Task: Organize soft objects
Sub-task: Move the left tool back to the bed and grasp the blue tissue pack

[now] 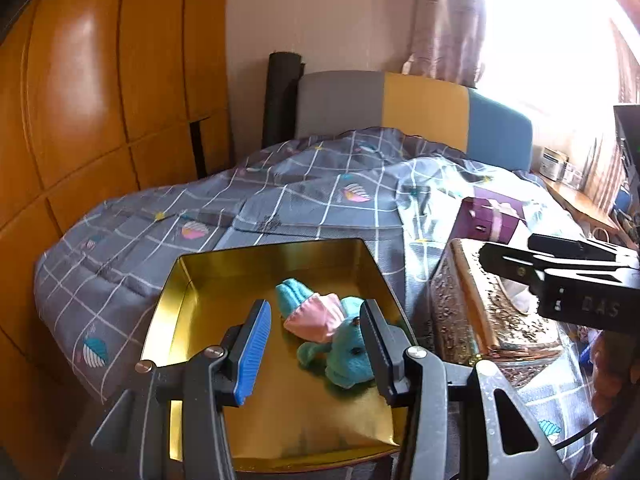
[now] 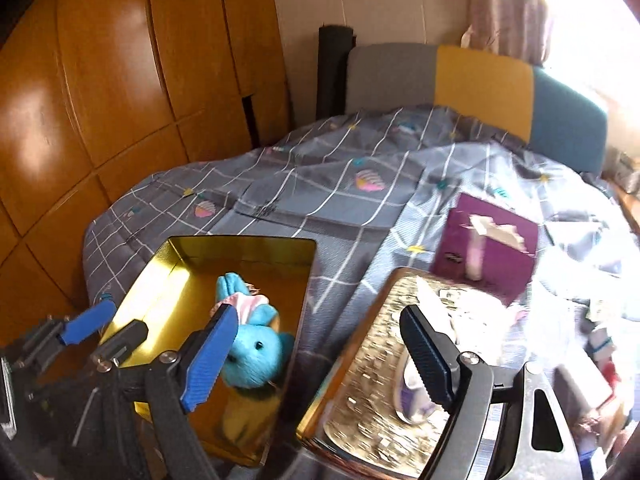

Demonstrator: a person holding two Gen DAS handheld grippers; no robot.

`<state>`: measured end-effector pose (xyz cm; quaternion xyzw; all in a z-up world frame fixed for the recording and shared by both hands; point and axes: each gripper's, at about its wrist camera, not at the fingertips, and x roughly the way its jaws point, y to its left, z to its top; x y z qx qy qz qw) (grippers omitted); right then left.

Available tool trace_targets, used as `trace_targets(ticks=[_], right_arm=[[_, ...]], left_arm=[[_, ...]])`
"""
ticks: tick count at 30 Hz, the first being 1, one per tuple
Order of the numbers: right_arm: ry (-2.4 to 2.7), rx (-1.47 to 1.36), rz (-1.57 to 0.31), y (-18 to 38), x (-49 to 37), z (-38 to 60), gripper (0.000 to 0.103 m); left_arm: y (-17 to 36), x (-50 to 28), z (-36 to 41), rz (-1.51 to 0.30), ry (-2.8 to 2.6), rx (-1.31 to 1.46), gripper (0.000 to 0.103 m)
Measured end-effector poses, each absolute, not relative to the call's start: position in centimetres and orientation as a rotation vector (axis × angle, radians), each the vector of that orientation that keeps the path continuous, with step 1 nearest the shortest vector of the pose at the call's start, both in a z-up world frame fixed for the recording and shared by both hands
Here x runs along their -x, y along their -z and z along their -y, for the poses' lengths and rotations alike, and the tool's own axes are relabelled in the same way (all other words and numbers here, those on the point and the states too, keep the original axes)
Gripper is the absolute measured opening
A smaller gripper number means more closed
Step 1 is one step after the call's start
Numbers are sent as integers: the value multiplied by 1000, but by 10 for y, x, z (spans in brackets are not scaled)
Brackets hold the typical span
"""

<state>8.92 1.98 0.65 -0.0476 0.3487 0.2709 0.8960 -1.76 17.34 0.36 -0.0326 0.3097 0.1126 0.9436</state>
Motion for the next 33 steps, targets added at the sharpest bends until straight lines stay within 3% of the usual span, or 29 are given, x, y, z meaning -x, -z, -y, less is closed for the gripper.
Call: trace_targets(ticks=[13,33], right_arm=[[-394,44,-668,-14,-79,76,87],[47,-112,-735,15,-97,270,89]], left_arm=[[-14,20,-136,-616,-156,-19,47],[-25,8,-69,-621,42,-89,47]])
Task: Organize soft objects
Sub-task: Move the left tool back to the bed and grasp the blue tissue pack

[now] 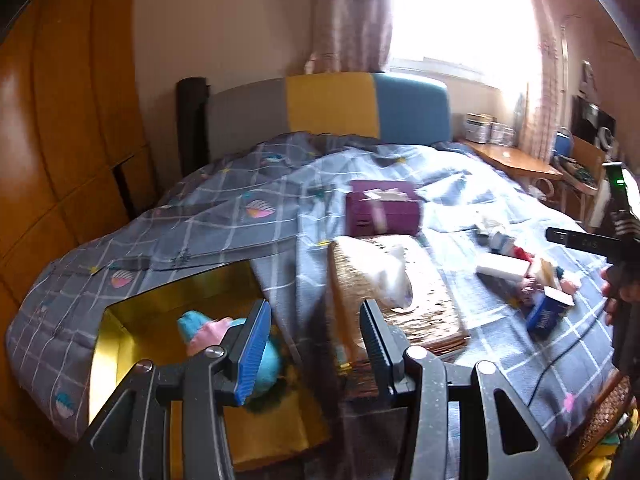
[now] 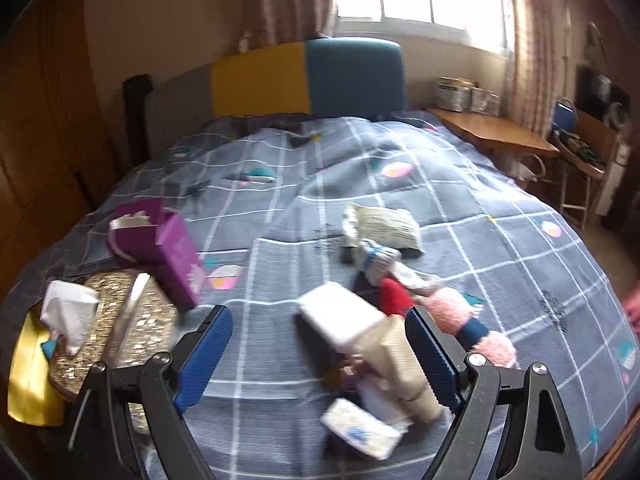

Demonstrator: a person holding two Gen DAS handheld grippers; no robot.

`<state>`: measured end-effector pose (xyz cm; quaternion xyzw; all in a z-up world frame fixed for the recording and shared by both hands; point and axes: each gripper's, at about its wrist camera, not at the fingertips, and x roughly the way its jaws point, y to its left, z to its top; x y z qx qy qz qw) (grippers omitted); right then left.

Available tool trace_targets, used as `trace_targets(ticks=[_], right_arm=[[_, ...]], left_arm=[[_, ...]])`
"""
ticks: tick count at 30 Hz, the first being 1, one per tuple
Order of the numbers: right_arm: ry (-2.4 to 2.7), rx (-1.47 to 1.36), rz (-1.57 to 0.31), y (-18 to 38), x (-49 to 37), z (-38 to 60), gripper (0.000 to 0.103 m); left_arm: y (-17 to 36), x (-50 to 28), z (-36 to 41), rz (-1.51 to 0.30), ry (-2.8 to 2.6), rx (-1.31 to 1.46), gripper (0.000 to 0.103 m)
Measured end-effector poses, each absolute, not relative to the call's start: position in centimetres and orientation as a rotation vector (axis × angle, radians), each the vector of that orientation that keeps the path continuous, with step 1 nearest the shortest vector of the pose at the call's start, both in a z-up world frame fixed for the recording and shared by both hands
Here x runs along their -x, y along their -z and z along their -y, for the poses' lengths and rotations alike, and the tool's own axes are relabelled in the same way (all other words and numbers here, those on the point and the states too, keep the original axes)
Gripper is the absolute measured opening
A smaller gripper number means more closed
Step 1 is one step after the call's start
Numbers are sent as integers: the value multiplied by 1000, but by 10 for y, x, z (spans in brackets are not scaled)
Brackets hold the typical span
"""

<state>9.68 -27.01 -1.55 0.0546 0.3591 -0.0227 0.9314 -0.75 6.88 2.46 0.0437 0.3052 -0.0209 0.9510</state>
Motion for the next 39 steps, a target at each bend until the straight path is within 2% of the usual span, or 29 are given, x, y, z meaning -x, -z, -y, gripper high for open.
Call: trace_targets(ticks=[14,23,24,27,28,35,36,37,39], right_arm=[[293,-577,-710,44,-87,399,89],[146,-657,-729,48,-88,396,89],[143,-643,-726,46,-88,394,89],[154,-626,-709,44,-85,394,92],[159,-632,-704,44,-84,395,93],[174,-686,-721,50,-84,407,93],[169,-691,-725,51,-84,407,93],[161,-691,-735,52,-86,407,93],[132,-684,-772,56,-91,403,93]], left_arm=[[-30,-23,48,-665,433,-174,46],[30,-55,144,-823,689,-246,47],[37,-57,155,-832,713,-252,48],[50,-59,178,-870,786,-245,66],[53,-58,186,-877,812,-240,70],[83,-72,224,-938,791,-241,68],[85,-75,223,-947,795,-221,65],[87,-77,221,-949,799,-195,54],[88,-78,213,-954,831,-149,54]])
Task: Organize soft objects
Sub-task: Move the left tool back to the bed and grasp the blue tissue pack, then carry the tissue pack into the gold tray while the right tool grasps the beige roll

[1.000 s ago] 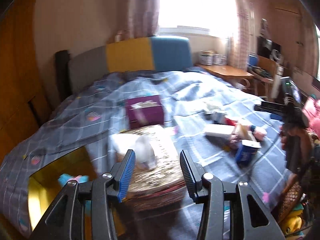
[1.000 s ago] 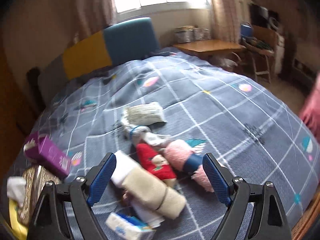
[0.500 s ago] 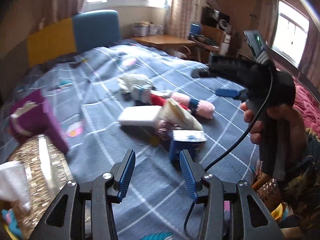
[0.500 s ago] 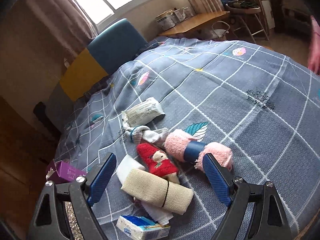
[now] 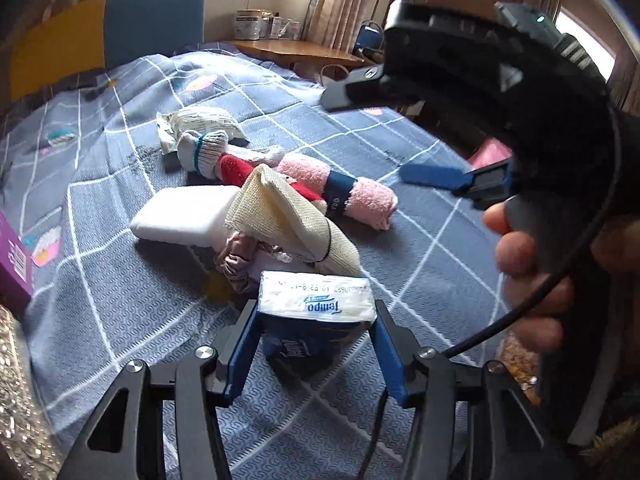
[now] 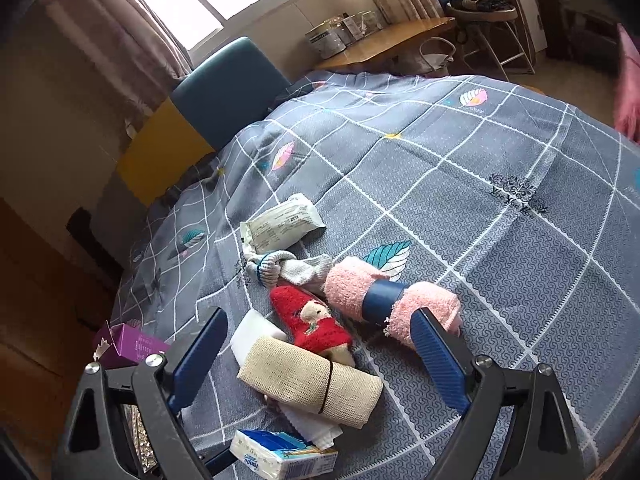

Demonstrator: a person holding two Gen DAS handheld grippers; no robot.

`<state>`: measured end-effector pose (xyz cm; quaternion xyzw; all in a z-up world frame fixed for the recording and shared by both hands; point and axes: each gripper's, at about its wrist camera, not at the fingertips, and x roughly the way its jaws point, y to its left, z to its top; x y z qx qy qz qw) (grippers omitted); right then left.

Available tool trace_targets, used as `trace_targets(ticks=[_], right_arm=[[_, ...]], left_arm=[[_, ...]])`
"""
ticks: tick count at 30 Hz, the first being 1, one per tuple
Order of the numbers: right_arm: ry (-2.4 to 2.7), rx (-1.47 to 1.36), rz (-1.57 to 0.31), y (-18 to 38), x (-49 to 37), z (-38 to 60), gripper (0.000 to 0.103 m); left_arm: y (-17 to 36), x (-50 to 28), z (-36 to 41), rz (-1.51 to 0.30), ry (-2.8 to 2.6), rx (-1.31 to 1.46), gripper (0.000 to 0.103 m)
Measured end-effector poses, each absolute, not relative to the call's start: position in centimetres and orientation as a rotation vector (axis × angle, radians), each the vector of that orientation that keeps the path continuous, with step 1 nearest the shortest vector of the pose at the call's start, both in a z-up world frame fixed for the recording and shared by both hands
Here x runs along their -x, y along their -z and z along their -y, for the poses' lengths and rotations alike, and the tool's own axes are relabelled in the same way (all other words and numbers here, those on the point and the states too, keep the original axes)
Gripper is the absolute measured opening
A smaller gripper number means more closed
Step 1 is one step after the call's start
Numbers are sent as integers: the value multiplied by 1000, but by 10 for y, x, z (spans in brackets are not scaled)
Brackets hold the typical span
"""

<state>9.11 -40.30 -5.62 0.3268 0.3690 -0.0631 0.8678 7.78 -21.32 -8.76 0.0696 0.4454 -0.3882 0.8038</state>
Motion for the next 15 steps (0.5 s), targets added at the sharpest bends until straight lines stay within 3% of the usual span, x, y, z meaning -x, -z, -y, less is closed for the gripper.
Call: trace_targets(ticks=[15], right_arm=[[20,-291,-1061,90,-121,332,94]], left_arm=[[69,-74,137,-948,660,-42,54]])
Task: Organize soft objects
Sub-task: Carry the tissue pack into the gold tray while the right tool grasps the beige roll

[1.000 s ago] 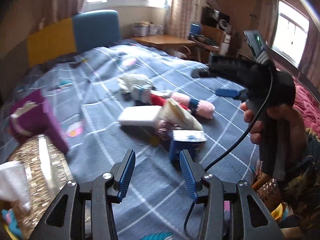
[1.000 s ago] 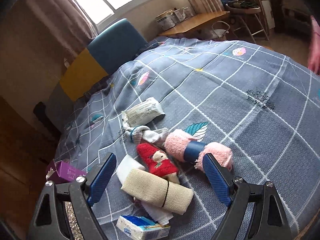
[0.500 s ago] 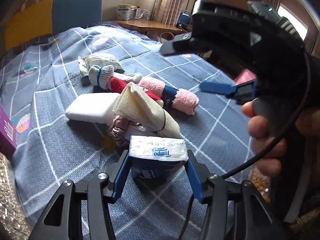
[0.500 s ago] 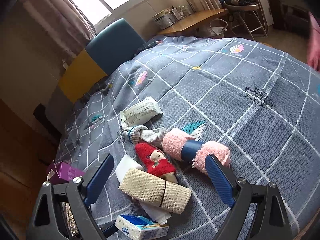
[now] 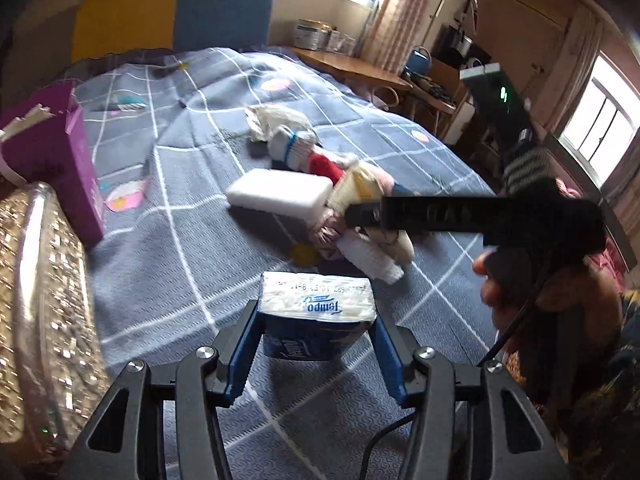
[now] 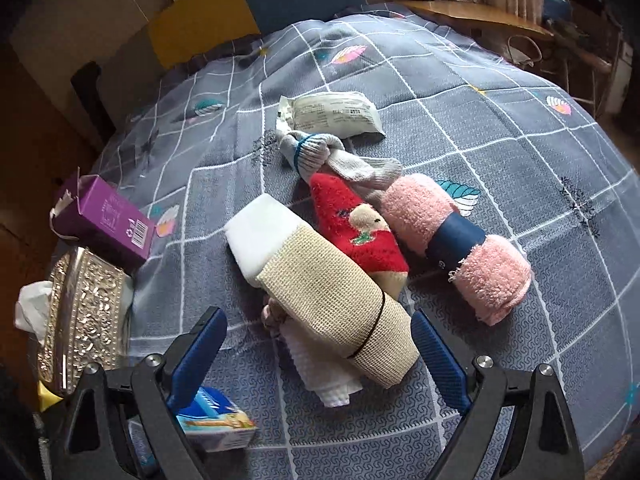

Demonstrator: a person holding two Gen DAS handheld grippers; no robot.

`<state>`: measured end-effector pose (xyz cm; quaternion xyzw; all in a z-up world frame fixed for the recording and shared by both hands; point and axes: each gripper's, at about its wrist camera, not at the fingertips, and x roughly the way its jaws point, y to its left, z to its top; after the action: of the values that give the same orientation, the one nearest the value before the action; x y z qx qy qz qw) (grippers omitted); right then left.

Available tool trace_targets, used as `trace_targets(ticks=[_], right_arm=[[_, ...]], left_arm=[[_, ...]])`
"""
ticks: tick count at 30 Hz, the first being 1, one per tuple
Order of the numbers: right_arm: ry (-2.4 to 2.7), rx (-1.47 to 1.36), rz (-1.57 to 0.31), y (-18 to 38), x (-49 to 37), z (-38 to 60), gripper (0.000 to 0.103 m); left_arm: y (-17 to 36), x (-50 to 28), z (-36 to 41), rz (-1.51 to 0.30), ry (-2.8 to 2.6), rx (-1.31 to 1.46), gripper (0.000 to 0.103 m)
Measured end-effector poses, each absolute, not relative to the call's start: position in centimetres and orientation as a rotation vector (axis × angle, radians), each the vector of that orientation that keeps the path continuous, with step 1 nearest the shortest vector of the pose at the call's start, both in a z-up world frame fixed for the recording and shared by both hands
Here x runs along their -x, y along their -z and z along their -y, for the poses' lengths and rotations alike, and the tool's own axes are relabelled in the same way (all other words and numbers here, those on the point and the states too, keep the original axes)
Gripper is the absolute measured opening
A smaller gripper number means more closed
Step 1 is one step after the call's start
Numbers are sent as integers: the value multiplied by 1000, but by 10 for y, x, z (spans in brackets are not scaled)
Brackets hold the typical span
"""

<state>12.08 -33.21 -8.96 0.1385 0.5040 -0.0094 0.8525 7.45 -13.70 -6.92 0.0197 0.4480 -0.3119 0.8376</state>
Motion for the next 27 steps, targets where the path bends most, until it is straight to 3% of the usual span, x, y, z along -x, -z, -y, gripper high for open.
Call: trace_targets(ticks=[3,5,8,13,18,27], right_arm=[[28,-272,-1103,98,-124,333,86],[48,-228,-1133,103,-126,330,57],[48,-198,-1121,100,-125,326,47],[50,-194,-1116,98,-125,326,46],[30,-215,-1096,94,-125,324,44],[16,-150,-1089,94,-126,314,40]], left_arm=[[52,-87,132,-940,630,-8,54],[36,-98,131,-915,625,12,54],[8,-118,136,-863,621,19,54],[-40,-179,126,-782,533,46,54],[-72,-235,54,-731,330,138,54],[-66,-208,-118,-674,48,223,54]])
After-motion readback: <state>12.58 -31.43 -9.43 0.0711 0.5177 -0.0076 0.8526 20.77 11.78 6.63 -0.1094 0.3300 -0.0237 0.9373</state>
